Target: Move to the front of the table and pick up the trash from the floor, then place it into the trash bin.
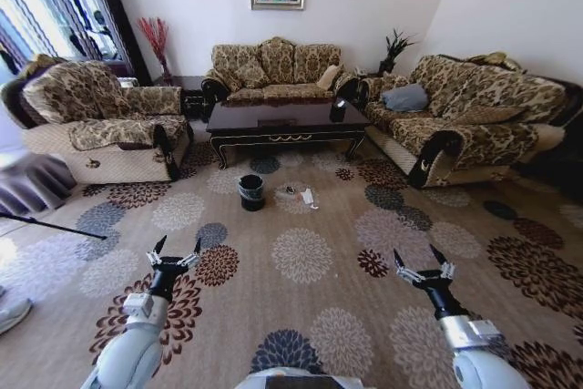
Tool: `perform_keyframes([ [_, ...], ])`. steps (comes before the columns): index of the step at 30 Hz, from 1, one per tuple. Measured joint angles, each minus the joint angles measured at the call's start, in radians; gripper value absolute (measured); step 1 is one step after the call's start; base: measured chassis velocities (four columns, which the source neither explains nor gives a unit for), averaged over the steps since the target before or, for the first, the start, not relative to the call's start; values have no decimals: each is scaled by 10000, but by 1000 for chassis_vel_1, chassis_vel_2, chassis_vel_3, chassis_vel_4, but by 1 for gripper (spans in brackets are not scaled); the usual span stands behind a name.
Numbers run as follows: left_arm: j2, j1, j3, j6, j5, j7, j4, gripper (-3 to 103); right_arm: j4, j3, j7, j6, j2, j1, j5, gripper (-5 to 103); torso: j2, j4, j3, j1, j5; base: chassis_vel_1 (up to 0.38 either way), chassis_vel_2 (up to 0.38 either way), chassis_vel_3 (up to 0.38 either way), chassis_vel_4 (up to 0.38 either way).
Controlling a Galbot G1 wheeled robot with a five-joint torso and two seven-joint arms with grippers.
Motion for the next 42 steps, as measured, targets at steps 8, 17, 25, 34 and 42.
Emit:
perform_keyframes([
  [8,-26,69,8,295,120,-5,-109,100,-37,-37,0,1,-20,3,-29,100,-2,-1,-1,-1,0,0,0,0,0],
  [17,-102,97,87,1018,136,-4,-429,100,-88,-33,14,-53,-120,132,42,100,-360,-2,-192,-164,0,0,0,0,0],
  [25,-234,35,180,1026,180,-17,-231,100,-89,-51,52,-118,-39,142,39,100,-870,-2,-475,-395,-1,0,0,0,0],
  [34,-267,-1,166,1071,220,-78,-189,100,-30,-64,23,-93,36,27,27,100,-1284,-2,-690,-593,0,0,0,0,0],
  [42,-396,12,206,1059,283,-110,-92,100,-39,-144,-109,21,156,-59,-87,100,-1696,-3,-924,-771,-1,0,0,0,0],
])
